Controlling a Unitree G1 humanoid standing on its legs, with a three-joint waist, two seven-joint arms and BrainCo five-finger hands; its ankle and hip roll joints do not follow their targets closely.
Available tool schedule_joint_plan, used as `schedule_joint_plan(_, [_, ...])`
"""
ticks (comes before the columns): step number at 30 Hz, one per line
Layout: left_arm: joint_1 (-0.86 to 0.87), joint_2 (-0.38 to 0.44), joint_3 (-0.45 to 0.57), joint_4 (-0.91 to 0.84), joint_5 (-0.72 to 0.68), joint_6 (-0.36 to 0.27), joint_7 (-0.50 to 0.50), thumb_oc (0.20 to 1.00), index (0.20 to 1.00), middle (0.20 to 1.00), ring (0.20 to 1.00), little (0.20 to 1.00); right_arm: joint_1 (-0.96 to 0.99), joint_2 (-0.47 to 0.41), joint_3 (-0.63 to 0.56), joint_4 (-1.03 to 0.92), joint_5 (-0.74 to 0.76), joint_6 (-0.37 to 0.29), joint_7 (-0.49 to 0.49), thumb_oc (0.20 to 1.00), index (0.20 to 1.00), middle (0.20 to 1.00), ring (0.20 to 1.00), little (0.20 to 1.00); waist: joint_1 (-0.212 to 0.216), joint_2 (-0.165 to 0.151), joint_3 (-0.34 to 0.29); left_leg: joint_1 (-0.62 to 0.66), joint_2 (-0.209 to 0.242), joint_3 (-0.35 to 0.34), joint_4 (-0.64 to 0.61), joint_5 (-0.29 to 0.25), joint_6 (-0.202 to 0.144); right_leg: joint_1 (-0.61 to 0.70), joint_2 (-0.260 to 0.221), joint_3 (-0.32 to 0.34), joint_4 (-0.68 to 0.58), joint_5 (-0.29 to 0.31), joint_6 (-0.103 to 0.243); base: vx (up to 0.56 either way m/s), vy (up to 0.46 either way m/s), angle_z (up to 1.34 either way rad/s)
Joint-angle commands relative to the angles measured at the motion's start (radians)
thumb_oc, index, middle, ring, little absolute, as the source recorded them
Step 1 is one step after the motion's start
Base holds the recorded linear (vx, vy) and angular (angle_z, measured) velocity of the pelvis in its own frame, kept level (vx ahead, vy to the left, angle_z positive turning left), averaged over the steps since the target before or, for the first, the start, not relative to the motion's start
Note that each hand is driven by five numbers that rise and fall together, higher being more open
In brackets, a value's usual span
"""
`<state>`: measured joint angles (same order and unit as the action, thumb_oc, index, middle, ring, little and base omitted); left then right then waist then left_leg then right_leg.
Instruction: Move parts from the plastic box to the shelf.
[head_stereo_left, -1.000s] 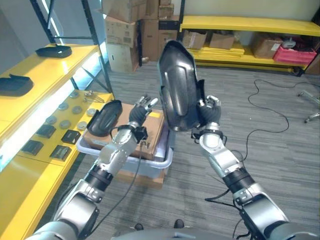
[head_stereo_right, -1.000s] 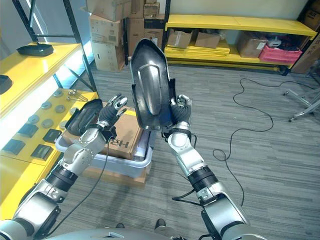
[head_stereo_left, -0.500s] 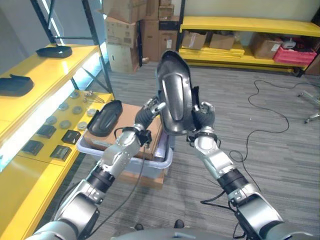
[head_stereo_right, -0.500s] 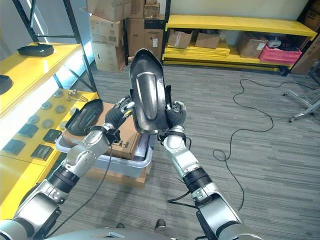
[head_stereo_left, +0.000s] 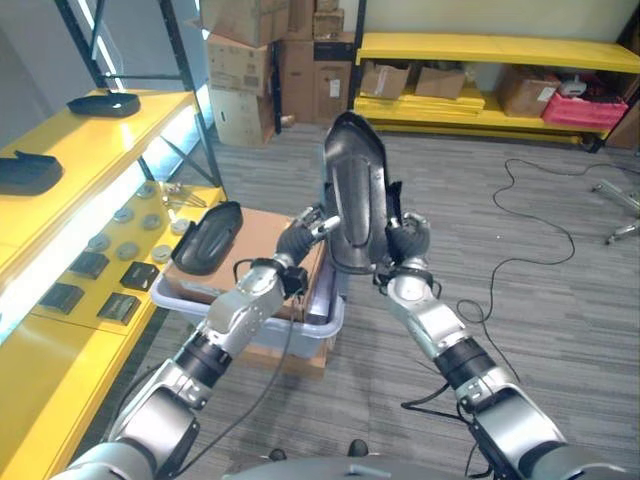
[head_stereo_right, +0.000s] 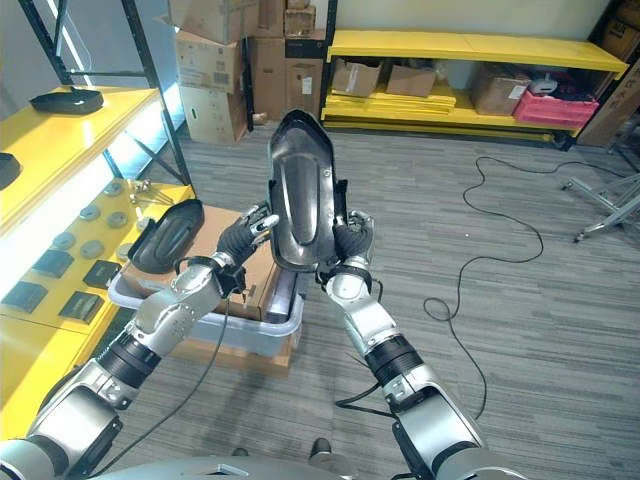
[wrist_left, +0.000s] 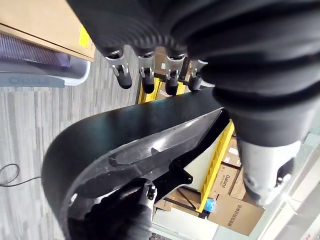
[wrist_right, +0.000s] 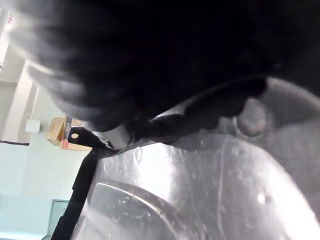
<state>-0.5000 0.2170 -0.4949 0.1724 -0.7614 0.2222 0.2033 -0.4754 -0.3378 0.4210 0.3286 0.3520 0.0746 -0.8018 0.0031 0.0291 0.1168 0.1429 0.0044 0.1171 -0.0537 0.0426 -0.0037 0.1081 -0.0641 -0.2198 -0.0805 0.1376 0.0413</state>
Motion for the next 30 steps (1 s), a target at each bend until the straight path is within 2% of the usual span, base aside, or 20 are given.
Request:
schedule_joint_plan(1, [-0.126,-0.061,-0.114,0.028,0.011,-0.027,-0.025,1.0,1.0,1.0,1.0,1.0,-0.145,0.049,0.017,-0.059,0.006,-0.043,-0.023,0.2,0.2,0.2,0.2,0.2,0.025,-0.034,-0.053,-0.02,0.059,0.015,0.042,-0.047,-0.031,0.011,-0.081,0.034,0.032,-0.066,0.12,0.0,0.0,0.0])
schedule_joint_plan(7, [-0.136,-0.067,-0.129,0.019,-0.011,-0.032,-0.019,1.0,1.0,1.0,1.0,1.0,-0.181,0.071,0.053,-0.082,-0.018,-0.015,-0.004,0.2,0.2,0.2,0.2,0.2,0.035,-0.034,-0.049,-0.027,0.056,0.007,0.046,-0.049,-0.03,0.009,-0.083,0.028,0.034,-0.067,0.121,0.0,0.0,0.0])
schedule_joint_plan(11, [-0.142,-0.067,-0.125,0.008,-0.024,-0.021,-0.019,1.0,1.0,1.0,1.0,1.0,-0.197,0.068,0.07,-0.069,-0.01,-0.019,0.017,0.2,0.2,0.2,0.2,0.2,0.041,-0.033,-0.051,-0.025,0.057,0.006,0.045,-0.048,-0.032,0.013,-0.084,0.022,0.033,-0.067,0.121,0.0,0.0,0.0])
schedule_joint_plan(18, [-0.143,-0.071,-0.112,0.021,-0.008,-0.02,-0.014,1.0,1.0,1.0,1.0,1.0,-0.178,0.074,0.089,-0.051,0.029,-0.069,0.092,0.2,0.2,0.2,0.2,0.2,0.047,-0.036,-0.051,-0.023,0.057,0.001,0.044,-0.051,-0.03,0.018,-0.086,0.016,0.033,-0.071,0.12,0.0,0.001,0.01])
schedule_joint_plan(26, [-0.126,-0.08,-0.114,0.044,0.028,-0.047,-0.018,1.0,1.0,1.0,1.0,1.0,-0.154,0.101,0.121,-0.072,0.0,-0.079,0.126,0.2,0.2,0.2,0.2,0.2,0.046,-0.037,-0.051,-0.023,0.056,-0.002,0.047,-0.05,-0.03,0.022,-0.084,0.017,0.033,-0.076,0.116,0.0,0.0,0.0])
schedule_joint_plan(27, [-0.125,-0.077,-0.117,0.044,0.035,-0.052,-0.021,0.642,0.642,0.642,0.642,0.642,-0.149,0.102,0.125,-0.081,-0.006,-0.081,0.126,0.2,0.2,0.2,0.2,0.2,0.046,-0.037,-0.049,-0.024,0.055,-0.003,0.049,-0.051,-0.03,0.021,-0.084,0.016,0.035,-0.077,0.116,0.0,0.0,0.0])
schedule_joint_plan(28, [-0.125,-0.076,-0.118,0.044,0.037,-0.055,-0.021,0.517,0.517,0.517,0.517,0.517,-0.149,0.102,0.126,-0.082,-0.008,-0.081,0.127,0.2,0.2,0.2,0.2,0.2,0.046,-0.037,-0.049,-0.024,0.055,-0.003,0.05,-0.051,-0.03,0.021,-0.084,0.016,0.035,-0.077,0.116,0.0,0.0,0.0])
schedule_joint_plan(29, [-0.124,-0.074,-0.12,0.047,0.051,-0.067,-0.016,0.2,0.2,0.2,0.2,0.2,-0.148,0.102,0.128,-0.087,-0.022,-0.079,0.126,0.2,0.2,0.2,0.2,0.2,0.047,-0.037,-0.048,-0.025,0.055,-0.003,0.049,-0.051,-0.03,0.021,-0.084,0.016,0.035,-0.078,0.116,0.0,0.0,0.0])
schedule_joint_plan(30, [-0.124,-0.074,-0.119,0.047,0.062,-0.069,-0.018,0.2,0.2,0.2,0.2,0.2,-0.148,0.103,0.131,-0.091,-0.026,-0.072,0.124,0.2,0.2,0.2,0.2,0.2,0.047,-0.037,-0.047,-0.023,0.054,-0.003,0.048,-0.051,-0.03,0.022,-0.084,0.016,0.034,-0.078,0.117,0.0,0.0,0.0])
